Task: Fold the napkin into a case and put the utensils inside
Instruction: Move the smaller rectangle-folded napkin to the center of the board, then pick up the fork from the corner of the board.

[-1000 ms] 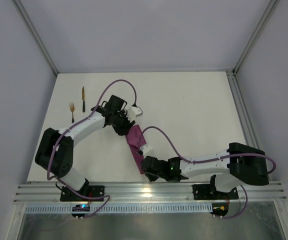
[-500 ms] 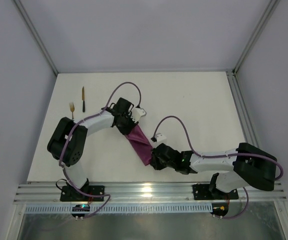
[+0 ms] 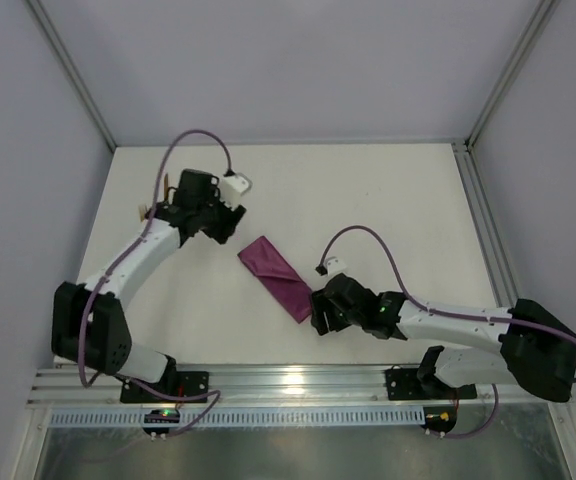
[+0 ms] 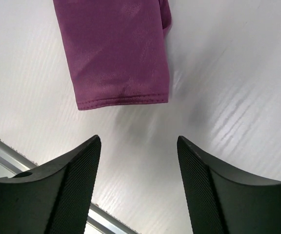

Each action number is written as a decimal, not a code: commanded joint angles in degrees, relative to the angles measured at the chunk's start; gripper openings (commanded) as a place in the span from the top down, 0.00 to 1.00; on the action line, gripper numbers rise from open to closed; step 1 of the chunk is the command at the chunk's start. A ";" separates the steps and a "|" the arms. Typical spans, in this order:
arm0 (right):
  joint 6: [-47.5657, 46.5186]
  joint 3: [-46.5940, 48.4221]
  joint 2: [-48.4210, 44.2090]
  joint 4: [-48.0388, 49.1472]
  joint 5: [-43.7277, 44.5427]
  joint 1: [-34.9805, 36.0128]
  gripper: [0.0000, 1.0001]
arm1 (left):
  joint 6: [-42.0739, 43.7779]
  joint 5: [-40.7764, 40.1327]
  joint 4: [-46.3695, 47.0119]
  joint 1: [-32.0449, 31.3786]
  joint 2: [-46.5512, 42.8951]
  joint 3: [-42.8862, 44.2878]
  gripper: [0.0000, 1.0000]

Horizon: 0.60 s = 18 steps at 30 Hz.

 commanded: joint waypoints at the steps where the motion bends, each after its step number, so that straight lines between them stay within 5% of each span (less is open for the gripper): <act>1: -0.31 2.80 -6.97 -8.04 2.58 -0.19 0.31 | -0.44 -5.49 -1.72 9.71 -9.13 2.77 0.41; 8: -3.30 3.59 -13.76 -8.24 12.42 -0.28 0.15 | -1.22 -7.45 -6.02 31.87 -6.11 3.37 0.31; 14: -7.08 4.30 -13.50 -2.87 9.87 -4.22 0.01 | -7.55 -5.96 -10.60 38.29 13.22 15.32 0.64; 18: -7.96 4.21 -12.36 -3.05 11.81 -4.93 0.01 | -8.26 -5.08 -10.07 39.09 19.66 16.48 0.64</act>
